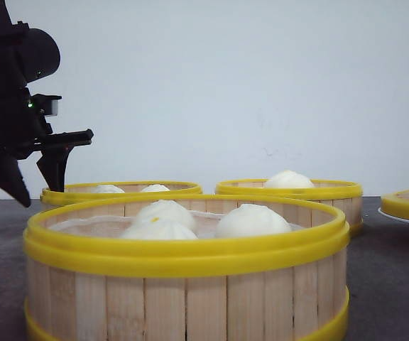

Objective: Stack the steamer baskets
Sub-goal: 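Reach the left gripper to the rim of the farther steamer basket and grasp, then lift the basket with the left gripper and lower it onto the front basket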

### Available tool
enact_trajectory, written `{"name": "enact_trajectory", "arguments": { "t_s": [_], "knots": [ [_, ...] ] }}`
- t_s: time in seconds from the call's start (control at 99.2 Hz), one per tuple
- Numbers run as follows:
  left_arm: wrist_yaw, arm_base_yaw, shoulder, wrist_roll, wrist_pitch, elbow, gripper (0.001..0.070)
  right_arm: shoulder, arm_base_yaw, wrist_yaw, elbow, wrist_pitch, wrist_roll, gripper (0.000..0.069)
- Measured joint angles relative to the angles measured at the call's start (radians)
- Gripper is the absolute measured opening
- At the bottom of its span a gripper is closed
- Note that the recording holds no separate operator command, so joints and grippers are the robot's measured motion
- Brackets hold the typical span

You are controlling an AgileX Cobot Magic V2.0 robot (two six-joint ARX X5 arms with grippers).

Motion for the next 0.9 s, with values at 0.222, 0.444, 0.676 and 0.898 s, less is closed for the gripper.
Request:
{"name": "enact_trajectory", "arguments": {
  "t_s": [0.222, 0.444, 0.676, 0.898],
  "knots": [
    [0.002, -0.001, 0.006, 0.000, 0.000, 0.002, 0.0116, 0.010, 0.000, 0.000, 0.000, 0.002, 0.000, 0.0411],
    [0.002, -0.001, 0.023, 0.000, 0.005, 0.005, 0.0115, 0.015, 0.000, 0.000, 0.000, 0.003, 0.000, 0.0411],
    [0.004, -0.002, 0.033, -0.005, 0.008, 0.009, 0.0067, 0.014, 0.000, 0.000, 0.000, 0.005, -0.002, 0.0411],
    [-0.001, 0.000, 0.033, -0.020, 0.015, 0.011, 0.0023, 0.014, 0.000, 0.000, 0.000, 0.005, -0.004, 0.0411]
  ]
}}
